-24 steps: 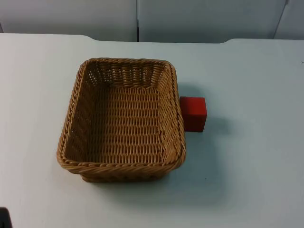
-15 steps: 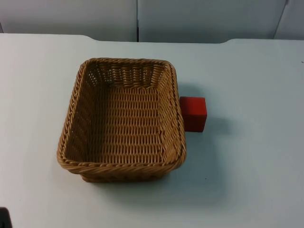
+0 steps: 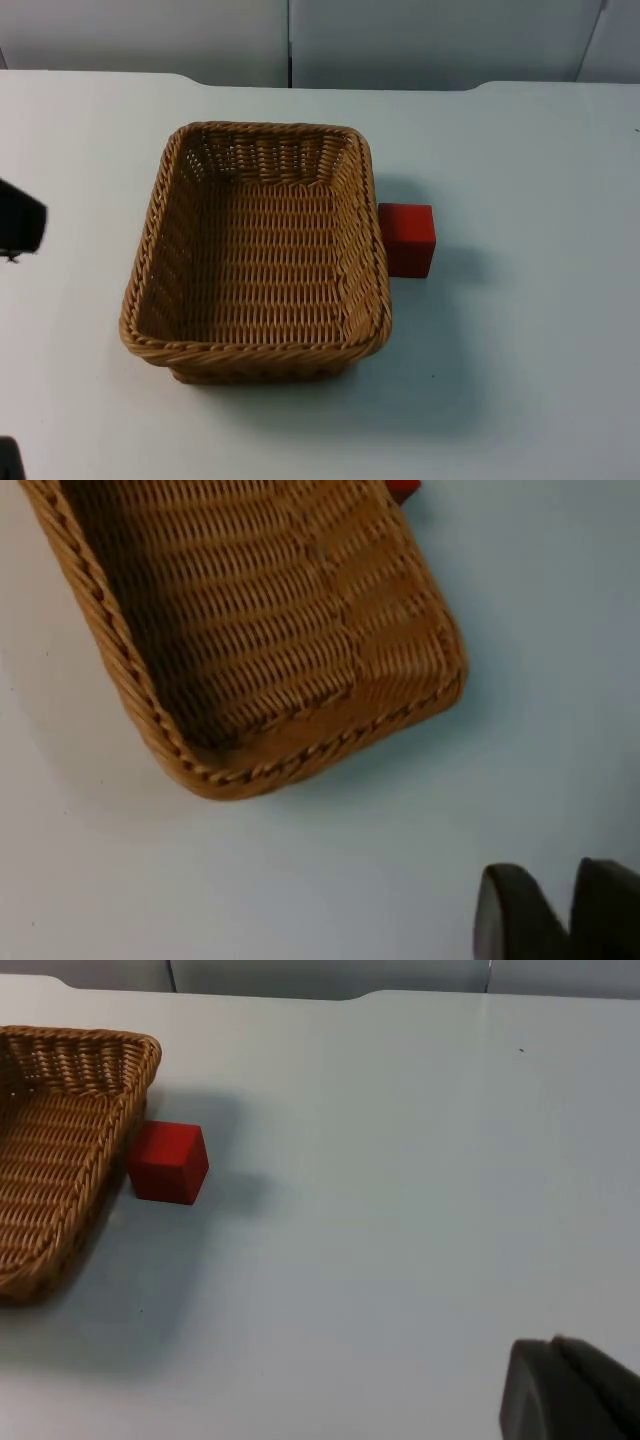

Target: Pick up the basket with the left hand and place the cube into the basket with the right hand.

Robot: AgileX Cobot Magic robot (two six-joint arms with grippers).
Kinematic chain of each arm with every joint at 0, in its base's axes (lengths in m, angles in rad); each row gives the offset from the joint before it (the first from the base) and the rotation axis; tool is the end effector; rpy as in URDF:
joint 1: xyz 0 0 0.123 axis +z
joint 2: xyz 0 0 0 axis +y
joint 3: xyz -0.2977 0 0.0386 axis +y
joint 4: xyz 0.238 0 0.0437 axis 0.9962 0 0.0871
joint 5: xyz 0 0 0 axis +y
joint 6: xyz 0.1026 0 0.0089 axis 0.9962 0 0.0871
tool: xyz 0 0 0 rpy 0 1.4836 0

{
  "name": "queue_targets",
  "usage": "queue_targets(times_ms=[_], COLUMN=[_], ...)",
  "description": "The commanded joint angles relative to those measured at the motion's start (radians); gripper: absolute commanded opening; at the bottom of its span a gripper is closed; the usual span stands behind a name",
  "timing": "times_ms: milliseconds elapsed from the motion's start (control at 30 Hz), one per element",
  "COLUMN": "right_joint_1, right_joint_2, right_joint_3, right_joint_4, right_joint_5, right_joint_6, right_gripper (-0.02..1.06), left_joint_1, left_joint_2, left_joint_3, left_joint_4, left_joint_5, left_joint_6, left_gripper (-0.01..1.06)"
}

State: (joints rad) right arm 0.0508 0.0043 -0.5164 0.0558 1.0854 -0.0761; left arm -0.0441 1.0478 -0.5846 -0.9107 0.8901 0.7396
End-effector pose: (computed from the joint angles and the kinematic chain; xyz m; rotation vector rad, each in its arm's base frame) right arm -0.0208 0.0040 0.2695 -0.1342 2.0516 0.0512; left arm 0.1565 -0.0702 0.2635 0.3638 2.4547 -0.8424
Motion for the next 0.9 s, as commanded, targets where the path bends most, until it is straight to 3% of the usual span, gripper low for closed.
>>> queue_targets(times_ms=[0,100,167,633,867], right_joint_1=[0.005,0.005,0.005,0.005,0.005], right_joint_2=[-0.004,-0.004,-0.004,-0.004,-0.004], right_joint_3=[0.005,0.005,0.005,0.005,0.005], right_joint_4=[0.001,0.001,0.001,0.001,0.001], right_joint_5=[-0.007,-0.007,-0.007,-0.007,-0.007], right_joint_6=[-0.001,-0.001,-0.001,-0.001,-0.001], right_gripper=[0.0,0.0,0.0,0.0,0.0], left_joint_1=[0.001,0.001,0.001,0.001,0.001], left_joint_2=[0.14,0.302,0.348,0.725,0.853], left_joint_3=[-0.048,-0.139,-0.164,-0.464,-0.511], left_joint_4=[-0.046,-0.046,-0.046,-0.025,-0.001], left_joint_5=[-0.025,-0.025,-0.033,-0.113,-0.182], left_joint_6=[0.047,0.047,0.047,0.047,0.053], left_gripper=[0.33,0.63,0.67,0.68,0.68])
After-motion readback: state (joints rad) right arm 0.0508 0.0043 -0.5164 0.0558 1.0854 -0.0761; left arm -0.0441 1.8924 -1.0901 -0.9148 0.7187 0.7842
